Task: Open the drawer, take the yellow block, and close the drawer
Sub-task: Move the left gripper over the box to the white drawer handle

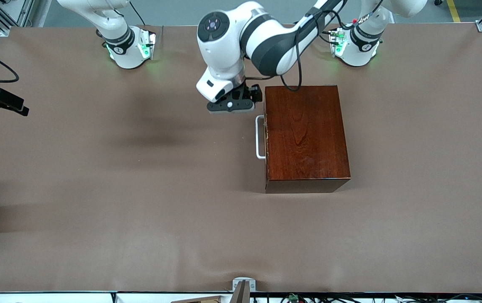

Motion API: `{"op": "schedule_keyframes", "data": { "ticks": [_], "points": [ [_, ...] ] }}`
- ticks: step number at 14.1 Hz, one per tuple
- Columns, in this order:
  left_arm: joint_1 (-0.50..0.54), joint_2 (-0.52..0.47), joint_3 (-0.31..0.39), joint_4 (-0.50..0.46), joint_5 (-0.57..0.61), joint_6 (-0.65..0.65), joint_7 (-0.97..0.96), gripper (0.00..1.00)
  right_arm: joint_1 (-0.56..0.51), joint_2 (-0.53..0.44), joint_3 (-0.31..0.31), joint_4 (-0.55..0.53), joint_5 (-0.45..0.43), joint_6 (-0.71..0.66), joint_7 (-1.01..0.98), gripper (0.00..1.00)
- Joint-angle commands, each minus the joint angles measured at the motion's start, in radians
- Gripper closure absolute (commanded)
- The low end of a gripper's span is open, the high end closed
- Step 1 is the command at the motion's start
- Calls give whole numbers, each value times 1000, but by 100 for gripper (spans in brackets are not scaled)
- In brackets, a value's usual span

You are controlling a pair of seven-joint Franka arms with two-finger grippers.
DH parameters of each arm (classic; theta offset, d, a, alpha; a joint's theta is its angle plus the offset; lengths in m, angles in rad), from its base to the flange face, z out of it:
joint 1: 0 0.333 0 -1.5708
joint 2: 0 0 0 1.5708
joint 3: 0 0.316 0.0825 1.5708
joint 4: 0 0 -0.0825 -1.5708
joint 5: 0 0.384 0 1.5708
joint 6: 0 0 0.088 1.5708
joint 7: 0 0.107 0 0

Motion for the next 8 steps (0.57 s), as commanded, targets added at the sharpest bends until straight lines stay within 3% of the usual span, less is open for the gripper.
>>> {"op": "schedule_keyframes", "data": {
  "ticks": [1,8],
  "points": [
    [-4,39,4,31,75,-16,13,0,-9,9,4,18,12,-3,7,0],
    [0,104,19,32,100,15,125,0,-8,9,4,18,13,-3,7,0]
  ]
}}
